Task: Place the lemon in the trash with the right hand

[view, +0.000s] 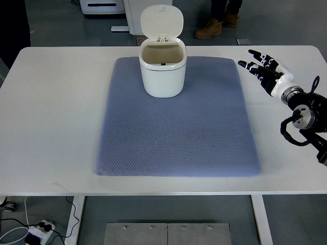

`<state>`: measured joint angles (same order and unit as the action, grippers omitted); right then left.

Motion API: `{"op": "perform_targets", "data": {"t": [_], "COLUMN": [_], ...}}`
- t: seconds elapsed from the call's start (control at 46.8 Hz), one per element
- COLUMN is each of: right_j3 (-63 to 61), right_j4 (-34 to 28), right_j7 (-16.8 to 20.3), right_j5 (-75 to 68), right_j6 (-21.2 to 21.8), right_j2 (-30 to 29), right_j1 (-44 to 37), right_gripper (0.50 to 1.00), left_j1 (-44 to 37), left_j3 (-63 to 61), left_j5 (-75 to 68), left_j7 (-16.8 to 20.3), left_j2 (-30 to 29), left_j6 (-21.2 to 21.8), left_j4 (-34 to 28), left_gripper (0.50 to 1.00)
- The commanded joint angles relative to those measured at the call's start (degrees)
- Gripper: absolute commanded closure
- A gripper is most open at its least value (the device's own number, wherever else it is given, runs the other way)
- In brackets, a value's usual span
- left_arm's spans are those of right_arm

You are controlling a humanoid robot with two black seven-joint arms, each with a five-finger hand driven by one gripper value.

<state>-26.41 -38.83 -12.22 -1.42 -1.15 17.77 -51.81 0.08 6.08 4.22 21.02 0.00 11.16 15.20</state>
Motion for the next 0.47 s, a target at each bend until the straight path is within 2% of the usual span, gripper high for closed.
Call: {"op": "perform_targets", "data": {"t": [0.0,0.257,0.449], "right_j3": [-0.84,-1.10,-1.10], "right_j4": [1.48,4.99,5.17], "right_j7": [-0.08,-0.61,-0.70], "right_j5": [0.01,0.01,0.01], "right_j6": [0.09,0.18,0.18], "right_j2": [-1.06,-1.59,-1.51], "right_j1": [0.04,-0.05,-0.22], "right_gripper": [0.500,0.500,0.500], "left_j1": [0.00,0.00,0.00], "left_j3": [0.07,0.07,0.07], "left_j5": [0.00,0.00,0.00], "left_j7": [-0.01,-0.01,0.07], "left_j2": [0.00,0.00,0.00], "left_j6": [0.00,0.00,0.00], "left_j4": [0.00,0.00,0.00], "left_gripper": [0.500,0.500,0.500]}}
